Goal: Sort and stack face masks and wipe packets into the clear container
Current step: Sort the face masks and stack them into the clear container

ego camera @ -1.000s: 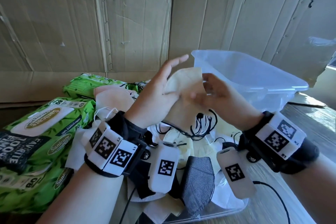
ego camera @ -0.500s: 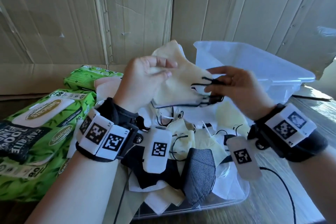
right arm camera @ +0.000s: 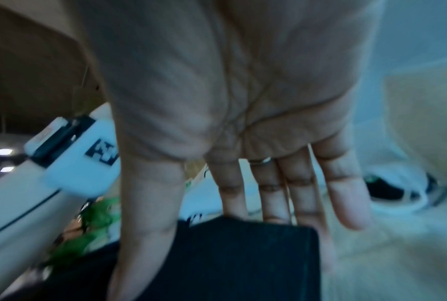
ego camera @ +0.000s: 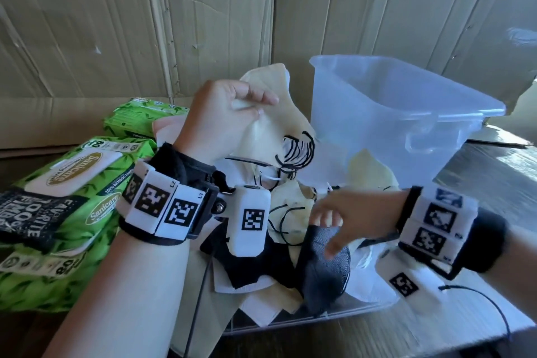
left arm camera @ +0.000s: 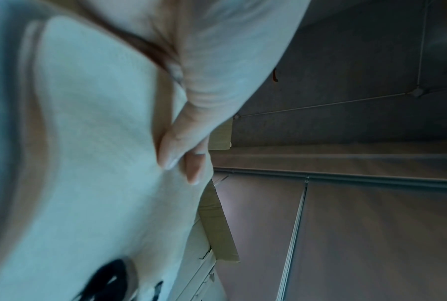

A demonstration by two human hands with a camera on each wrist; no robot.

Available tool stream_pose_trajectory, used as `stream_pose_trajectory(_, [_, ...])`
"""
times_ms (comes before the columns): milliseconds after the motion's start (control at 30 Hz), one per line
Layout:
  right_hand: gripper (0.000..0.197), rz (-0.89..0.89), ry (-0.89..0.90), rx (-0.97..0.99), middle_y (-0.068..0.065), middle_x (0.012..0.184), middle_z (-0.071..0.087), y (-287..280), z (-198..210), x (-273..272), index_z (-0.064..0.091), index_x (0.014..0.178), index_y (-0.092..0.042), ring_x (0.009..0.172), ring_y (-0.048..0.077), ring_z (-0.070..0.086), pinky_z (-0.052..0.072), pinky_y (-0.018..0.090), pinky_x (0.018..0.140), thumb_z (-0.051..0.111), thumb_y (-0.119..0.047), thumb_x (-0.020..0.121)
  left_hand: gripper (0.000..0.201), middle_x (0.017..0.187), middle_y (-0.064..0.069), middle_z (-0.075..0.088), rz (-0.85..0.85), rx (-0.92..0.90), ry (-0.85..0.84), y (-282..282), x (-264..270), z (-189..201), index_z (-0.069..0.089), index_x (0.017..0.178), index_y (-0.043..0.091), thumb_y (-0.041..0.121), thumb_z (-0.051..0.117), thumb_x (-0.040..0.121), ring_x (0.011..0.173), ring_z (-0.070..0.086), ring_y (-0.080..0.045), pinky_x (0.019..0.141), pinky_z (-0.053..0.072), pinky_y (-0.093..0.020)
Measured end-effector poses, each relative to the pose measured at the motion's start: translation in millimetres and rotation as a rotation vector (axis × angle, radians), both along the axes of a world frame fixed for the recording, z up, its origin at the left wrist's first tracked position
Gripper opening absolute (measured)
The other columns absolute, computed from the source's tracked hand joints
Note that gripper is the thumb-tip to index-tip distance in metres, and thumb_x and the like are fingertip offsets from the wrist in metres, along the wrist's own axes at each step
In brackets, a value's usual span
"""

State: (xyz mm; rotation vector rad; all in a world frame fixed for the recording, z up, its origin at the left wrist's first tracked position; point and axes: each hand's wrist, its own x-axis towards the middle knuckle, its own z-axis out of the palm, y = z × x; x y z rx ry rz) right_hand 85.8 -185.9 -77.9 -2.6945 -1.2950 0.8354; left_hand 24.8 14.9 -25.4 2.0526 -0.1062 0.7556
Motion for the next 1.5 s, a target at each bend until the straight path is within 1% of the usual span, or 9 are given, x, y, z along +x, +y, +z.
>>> stream_pose_trajectory(233, [0.034, 0.021, -0.020, 0.144, -0.002, 0.071, 0.051, 8, 4, 2, 0.045, 0.065, -0.029, 0.074, 0.017, 0.047, 0.040, 0.031, 0.068, 0.073, -0.012, 0.075, 0.030, 0.089, 0.020, 0.066, 0.000, 0.002, 0.014, 3, -1, 1, 0.070, 0.084, 0.025, -0.004, 0.062, 0.082, 0.085, 0.058, 0.013, 0.084, 0.035, 0.000])
stream_pose_trajectory(400, [0.043, -0.077, 0.144, 0.473, 0.029, 0.075, 0.054, 10, 35, 27, 0.053, 0.098, -0.035, 0.064, 0.024, 0.044, 0.039, 0.039, 0.063, 0.067, 0.001, 0.079, 0.028, 0.096, 0.016, 0.068, 0.063, -0.018, 0.034, 8, -4, 3, 0.070, 0.086, 0.027, 0.000, 0.062, 0.084, 0.095, 0.059, 0.007, 0.085, 0.033, 0.003])
stream_pose_trajectory(633, [0.056, -0.045, -0.148, 0.209, -0.002, 0.060, 0.035, 44, 14, 34, 0.037, 0.130, -0.021, 0.053, 0.012, 0.031, 0.030, 0.023, 0.051, 0.064, -0.008, 0.083, 0.031, 0.101, 0.020, 0.068, 0.140, -0.030, 0.060, 15, -7, 4, 0.068, 0.077, 0.038, 0.008, 0.063, 0.085, 0.108, 0.057, 0.000, 0.102, 0.035, -0.022])
stream_pose_trajectory(800, [0.059, 0.049, -0.157, -0.010, -0.012, 0.073, 0.035, 60, -5, 40, 0.041, 0.136, -0.022, 0.082, 0.015, 0.038, 0.028, 0.015, 0.057, 0.065, -0.014, 0.084, 0.031, 0.103, 0.011, 0.069, 0.115, -0.037, 0.049, 12, -7, 6, 0.068, 0.083, 0.034, 0.004, 0.063, 0.085, 0.099, 0.058, 0.000, 0.079, 0.031, 0.005])
stream_pose_trajectory(933, [0.048, 0.031, -0.198, -0.003, -0.004, 0.103, 0.050, 63, -6, 45, 0.051, 0.129, -0.016, 0.092, 0.012, 0.040, 0.035, 0.017, 0.067, 0.066, -0.015, 0.083, 0.029, 0.104, 0.010, 0.069, 0.123, -0.031, 0.066, 12, -5, 4, 0.068, 0.084, 0.033, 0.004, 0.063, 0.085, 0.103, 0.058, -0.002, 0.074, 0.028, 0.009])
stream_pose_trajectory(1133, [0.022, -0.083, -0.214, 0.268, -0.008, 0.071, 0.054, 44, 29, 50, 0.068, 0.100, -0.015, 0.068, 0.010, 0.047, 0.033, 0.008, 0.056, 0.072, -0.017, 0.078, 0.023, 0.102, 0.006, 0.071, 0.202, -0.080, 0.098, 19, 2, -2, 0.069, 0.082, 0.033, 0.012, 0.061, 0.088, 0.082, 0.057, -0.014, 0.060, 0.035, -0.008])
stream_pose_trajectory(1233, [0.011, -0.097, -0.094, 0.381, 0.000, 0.071, 0.057, 23, 60, 47, 0.062, 0.080, -0.018, 0.067, 0.008, 0.048, 0.038, 0.015, 0.063, 0.070, -0.010, 0.079, 0.010, 0.099, 0.003, 0.072, 0.200, -0.113, 0.076, 18, 5, -3, 0.073, 0.090, 0.022, 0.019, 0.064, 0.088, 0.082, 0.058, -0.001, 0.065, 0.034, 0.003])
stream_pose_trajectory(1367, [0.009, -0.096, 0.078, 0.625, 0.014, 0.080, 0.062, 6, 97, 38, 0.063, 0.086, 0.002, 0.074, 0.013, 0.056, 0.045, 0.019, 0.073, 0.067, -0.001, 0.079, 0.039, 0.095, 0.000, 0.073, 0.075, -0.077, 0.144, 11, 9, -6, 0.075, 0.085, 0.019, 0.055, 0.061, 0.079, 0.083, 0.061, -0.004, 0.072, 0.037, -0.005])
stream_pose_trajectory(1500, [0.008, -0.100, 0.074, 0.777, 0.013, 0.083, 0.061, 10, 113, 28, 0.063, 0.086, -0.008, 0.075, 0.011, 0.056, 0.043, 0.017, 0.074, 0.065, -0.002, 0.082, 0.079, 0.083, -0.007, 0.068, -0.201, -0.137, 0.183, -4, 6, -5, 0.072, 0.083, 0.006, 0.080, 0.057, 0.062, 0.079, 0.058, -0.015, 0.080, 0.038, -0.031])
